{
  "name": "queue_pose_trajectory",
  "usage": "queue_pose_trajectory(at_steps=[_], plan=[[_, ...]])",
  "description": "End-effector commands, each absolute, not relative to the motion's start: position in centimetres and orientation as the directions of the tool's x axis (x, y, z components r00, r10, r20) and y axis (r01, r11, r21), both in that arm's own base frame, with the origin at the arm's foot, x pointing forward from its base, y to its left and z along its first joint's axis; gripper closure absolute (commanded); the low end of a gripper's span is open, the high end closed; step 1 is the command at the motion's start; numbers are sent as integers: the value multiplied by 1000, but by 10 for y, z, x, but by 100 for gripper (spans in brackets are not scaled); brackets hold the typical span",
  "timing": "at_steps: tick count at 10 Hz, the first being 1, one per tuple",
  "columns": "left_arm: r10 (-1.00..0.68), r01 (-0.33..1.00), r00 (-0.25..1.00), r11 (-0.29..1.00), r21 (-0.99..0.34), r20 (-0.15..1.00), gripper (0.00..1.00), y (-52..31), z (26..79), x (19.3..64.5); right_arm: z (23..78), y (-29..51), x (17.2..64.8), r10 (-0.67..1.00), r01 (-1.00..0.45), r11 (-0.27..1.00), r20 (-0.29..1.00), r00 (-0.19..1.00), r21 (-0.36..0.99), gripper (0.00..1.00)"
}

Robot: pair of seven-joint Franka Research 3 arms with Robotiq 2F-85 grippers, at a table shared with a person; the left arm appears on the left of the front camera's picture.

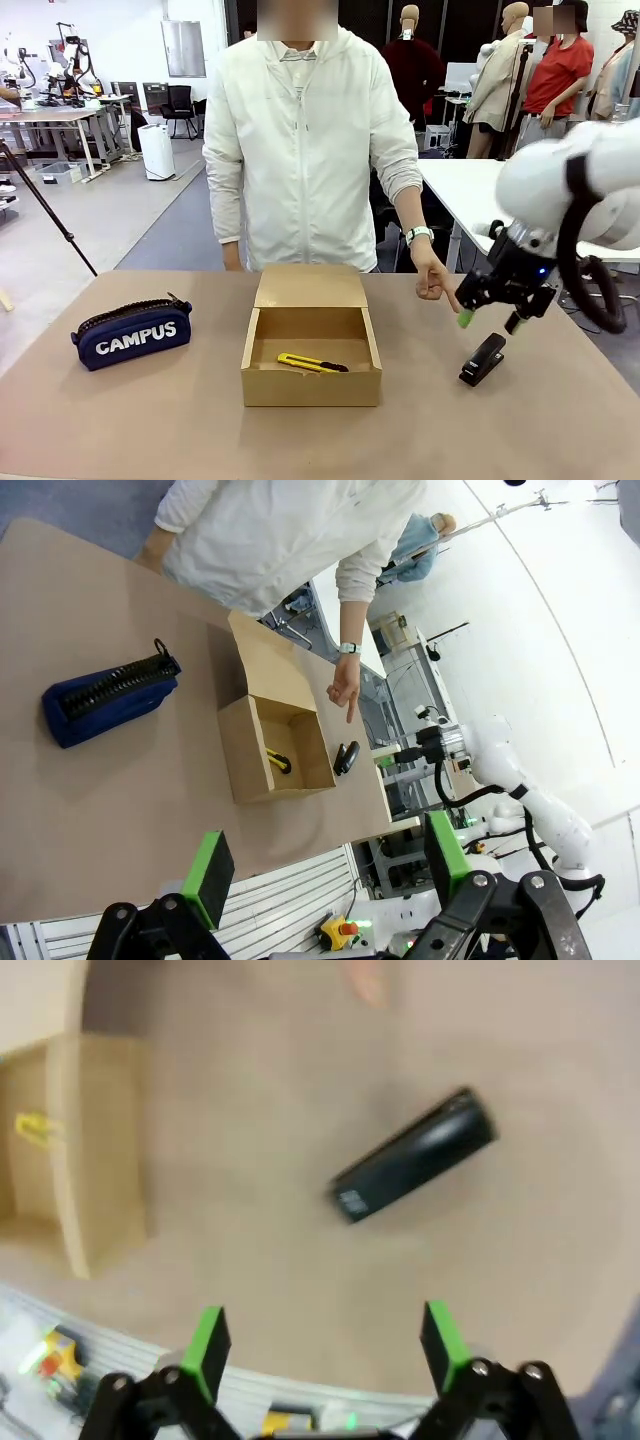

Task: Pack the items into the box.
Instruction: Pick up the item indicated by the person and place it inside the Mailer Box.

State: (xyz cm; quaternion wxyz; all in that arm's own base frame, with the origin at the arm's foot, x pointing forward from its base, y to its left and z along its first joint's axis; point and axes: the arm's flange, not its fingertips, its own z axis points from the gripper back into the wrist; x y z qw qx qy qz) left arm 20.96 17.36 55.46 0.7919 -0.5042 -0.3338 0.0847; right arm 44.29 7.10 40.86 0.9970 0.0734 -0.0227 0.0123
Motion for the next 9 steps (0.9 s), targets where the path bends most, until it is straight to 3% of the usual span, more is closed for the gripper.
queue_pose_trajectory(at_steps=[1, 2, 3, 6, 7, 9], plan=[[470, 226, 754, 471, -853, 459, 0, 175, 555, 210, 396, 67, 452, -178, 171, 977, -44, 983, -126, 0], [470, 226, 754, 471, -853, 459, 0, 175, 555, 210, 408, 57, 440, -143, 142, 990, -6, 990, -11, 0], [470, 226, 754, 471, -853, 459, 0, 175, 555, 210, 392, 66, 447, -58, 58, 998, 30, 998, 6, 0], [470, 226, 754, 471, -853, 459, 0, 175, 555, 210, 389, 60, 447, -102, 103, 994, 19, 995, -35, 0], [470, 226, 754, 471, -853, 459, 0, 175, 555, 210, 375, 61, 464, 30, -30, 1000, 3, 1000, -7, 0], [470, 226, 754, 471, -853, 459, 0, 175, 555, 210, 361, 61, 488, 24, -23, 998, 10, 1000, -55, 0]])
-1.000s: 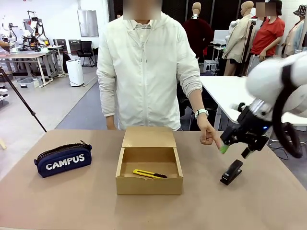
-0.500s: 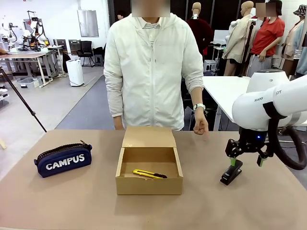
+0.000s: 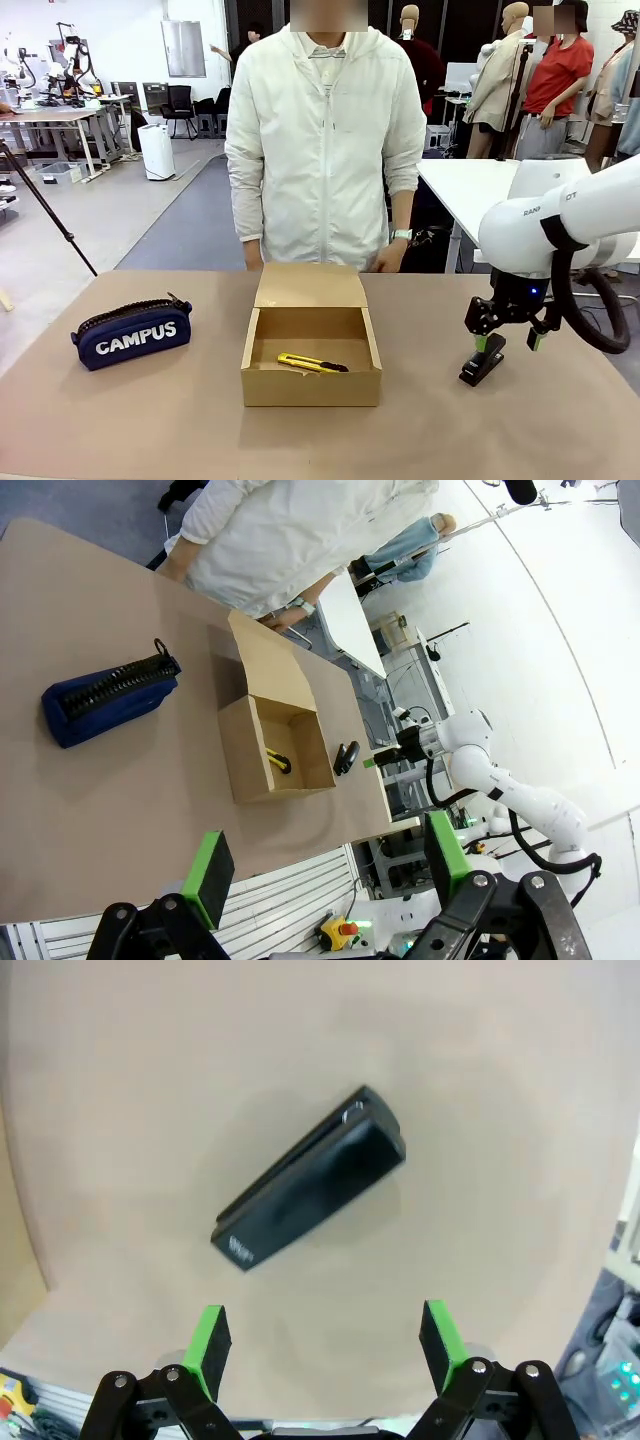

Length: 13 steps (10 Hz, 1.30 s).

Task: Pack the items into the box.
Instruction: Pick up the item indicated by the person and place it inside the Mailer Box.

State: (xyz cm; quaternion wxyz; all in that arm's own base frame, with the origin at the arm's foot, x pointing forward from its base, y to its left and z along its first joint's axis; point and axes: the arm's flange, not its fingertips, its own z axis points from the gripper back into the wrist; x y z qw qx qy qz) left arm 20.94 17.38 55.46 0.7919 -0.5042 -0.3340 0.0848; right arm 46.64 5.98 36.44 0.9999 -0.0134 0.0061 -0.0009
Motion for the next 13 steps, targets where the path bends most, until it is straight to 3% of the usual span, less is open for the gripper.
queue_pose_trajectory(at_steps=[1, 5, 8, 9, 11, 12, 13], plan=[[470, 226, 754, 471, -853, 459, 0, 175, 555, 210, 354, 61, 499, 53, -53, 997, -2, 999, -50, 0], [470, 226, 754, 471, -853, 459, 0, 175, 555, 210, 352, 61, 504, 101, -102, 995, -35, 994, -17, 0], [470, 226, 754, 471, -853, 459, 0, 175, 555, 210, 365, 61, 502, 416, -416, 909, 2, 909, 28, 0], [470, 226, 754, 471, -853, 459, 0, 175, 555, 210, 369, 63, 497, 603, -604, 797, 28, 797, 12, 0], [470, 226, 754, 471, -853, 459, 0, 175, 555, 210, 371, 73, 484, 835, -835, 543, -48, 548, -87, 0], [470, 226, 754, 471, -853, 459, 0, 175, 555, 210, 369, 78, 475, 948, -949, 296, -91, 305, -106, 0], [470, 226, 754, 471, -853, 459, 0, 175, 555, 210, 366, 80, 467, 984, -989, 128, -113, 136, -71, 0]])
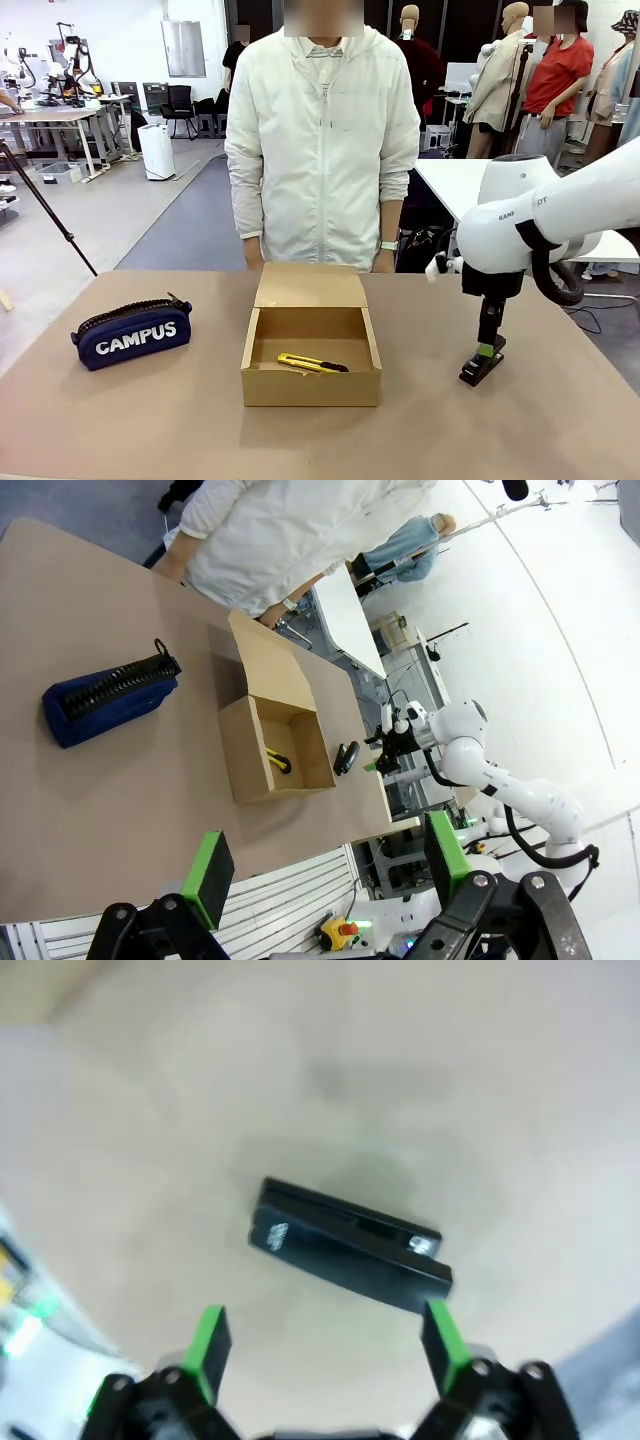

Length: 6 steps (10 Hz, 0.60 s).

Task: Pack the items into the box.
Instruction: Pick up the item indicated by the person and place it inside the Mailer Box.

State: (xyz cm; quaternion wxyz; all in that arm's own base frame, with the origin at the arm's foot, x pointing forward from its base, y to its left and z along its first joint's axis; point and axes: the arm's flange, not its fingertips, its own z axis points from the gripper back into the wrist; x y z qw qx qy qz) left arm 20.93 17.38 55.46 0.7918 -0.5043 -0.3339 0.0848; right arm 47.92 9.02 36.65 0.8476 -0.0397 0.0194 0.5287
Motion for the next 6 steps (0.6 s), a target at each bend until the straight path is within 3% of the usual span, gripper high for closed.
queue_pose_trajectory(at_steps=[1, 2, 4, 5, 6], plan=[[470, 226, 754, 471, -853, 459, 0, 175, 555, 210, 367, 76, 460, 996, -996, -45, -76, -39, -74, 0], [470, 226, 754, 471, -853, 459, 0, 175, 555, 210, 364, 72, 452, 962, -964, -261, -67, -263, 40, 0], [470, 226, 754, 471, -853, 459, 0, 175, 555, 210, 362, 63, 448, 931, -934, -357, -66, -358, 30, 0], [470, 226, 754, 471, -853, 459, 0, 175, 555, 210, 362, 64, 450, 966, -967, -255, -50, -254, -10, 0], [470, 226, 754, 471, -853, 459, 0, 175, 555, 210, 366, 68, 456, 999, -999, -20, 49, -22, -36, 0]])
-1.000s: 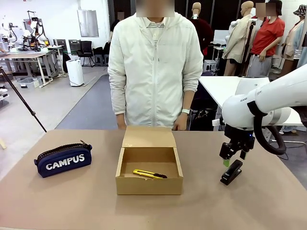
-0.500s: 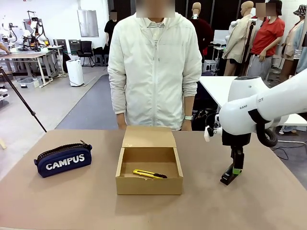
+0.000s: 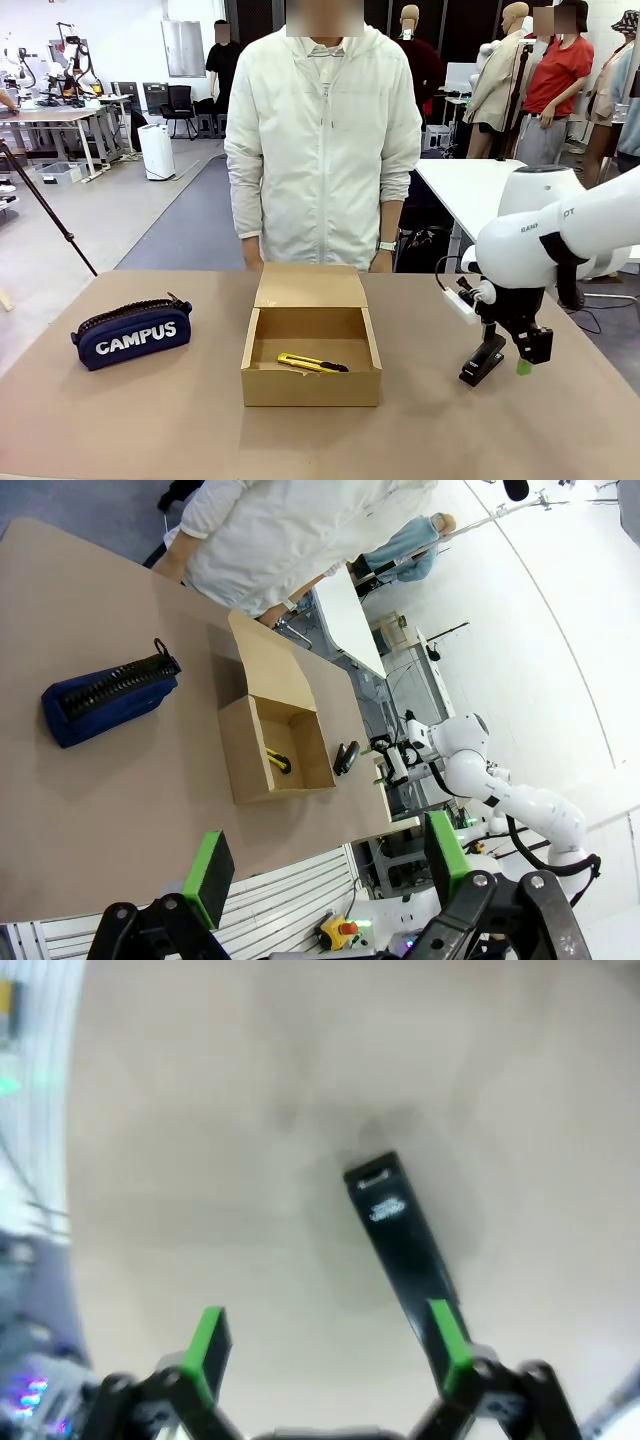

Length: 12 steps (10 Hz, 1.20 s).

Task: Pack the items into the box.
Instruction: Pick up the item indicated by the person and place it inside the Mailer Box.

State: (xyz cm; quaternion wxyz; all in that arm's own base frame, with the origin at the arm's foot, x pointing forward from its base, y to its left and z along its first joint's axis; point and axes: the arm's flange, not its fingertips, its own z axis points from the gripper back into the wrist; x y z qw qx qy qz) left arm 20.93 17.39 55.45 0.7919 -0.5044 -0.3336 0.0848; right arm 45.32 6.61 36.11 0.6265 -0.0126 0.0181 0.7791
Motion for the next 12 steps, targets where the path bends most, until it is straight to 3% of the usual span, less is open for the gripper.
queue_pose_trajectory(at_steps=[1, 3, 7, 9, 12], plan=[[470, 226, 754, 471, -853, 459, 0, 175, 555, 210, 358, 72, 451, 959, -963, -269, -86, -271, 29, 0], [470, 226, 754, 471, -853, 459, 0, 175, 555, 210, 354, 68, 457, 979, -982, -190, -75, -189, -10, 0], [470, 226, 754, 471, -853, 459, 0, 175, 555, 210, 333, 84, 478, 881, -882, -458, -185, -434, -109, 0], [470, 226, 754, 471, -853, 459, 0, 175, 555, 210, 321, 88, 481, 807, -816, -577, -185, -562, -37, 0], [470, 226, 754, 471, -853, 459, 0, 175, 555, 210, 305, 92, 483, 779, -790, -613, -179, -601, -10, 0]])
